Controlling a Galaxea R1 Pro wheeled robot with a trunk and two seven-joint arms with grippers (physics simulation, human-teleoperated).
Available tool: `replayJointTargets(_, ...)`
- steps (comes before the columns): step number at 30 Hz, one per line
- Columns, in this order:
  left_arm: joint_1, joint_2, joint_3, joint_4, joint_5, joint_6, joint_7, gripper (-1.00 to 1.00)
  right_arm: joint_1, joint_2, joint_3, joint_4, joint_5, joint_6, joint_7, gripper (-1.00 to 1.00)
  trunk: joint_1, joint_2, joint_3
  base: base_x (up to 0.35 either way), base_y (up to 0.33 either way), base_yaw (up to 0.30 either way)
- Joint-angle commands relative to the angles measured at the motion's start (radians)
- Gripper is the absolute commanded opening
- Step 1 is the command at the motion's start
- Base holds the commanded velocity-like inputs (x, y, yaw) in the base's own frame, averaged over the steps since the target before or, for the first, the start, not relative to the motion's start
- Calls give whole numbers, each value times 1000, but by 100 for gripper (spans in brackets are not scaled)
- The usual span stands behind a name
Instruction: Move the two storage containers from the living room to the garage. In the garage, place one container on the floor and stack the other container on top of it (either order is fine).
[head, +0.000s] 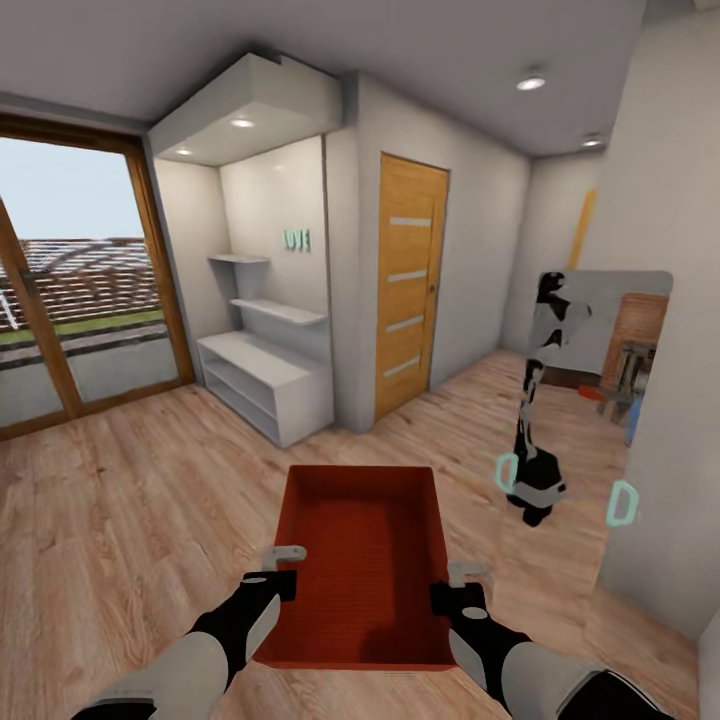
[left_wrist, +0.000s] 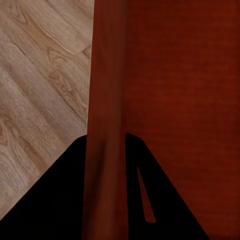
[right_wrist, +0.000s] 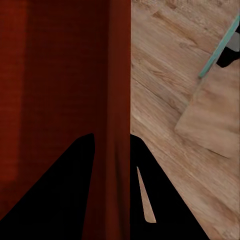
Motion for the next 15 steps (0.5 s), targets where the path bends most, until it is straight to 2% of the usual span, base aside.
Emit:
replayJointTargets(1,0,5,8,0,-2,7,5,-100,0,-11,-5,-2,0,-3,-6,-100,1,-1,0,323,0,0)
replayJointTargets(15,0,6,8,0,-2,7,5,-100,0,-12,-5,-2,0,-3,-6,-100,1,-1,0,324,0,0)
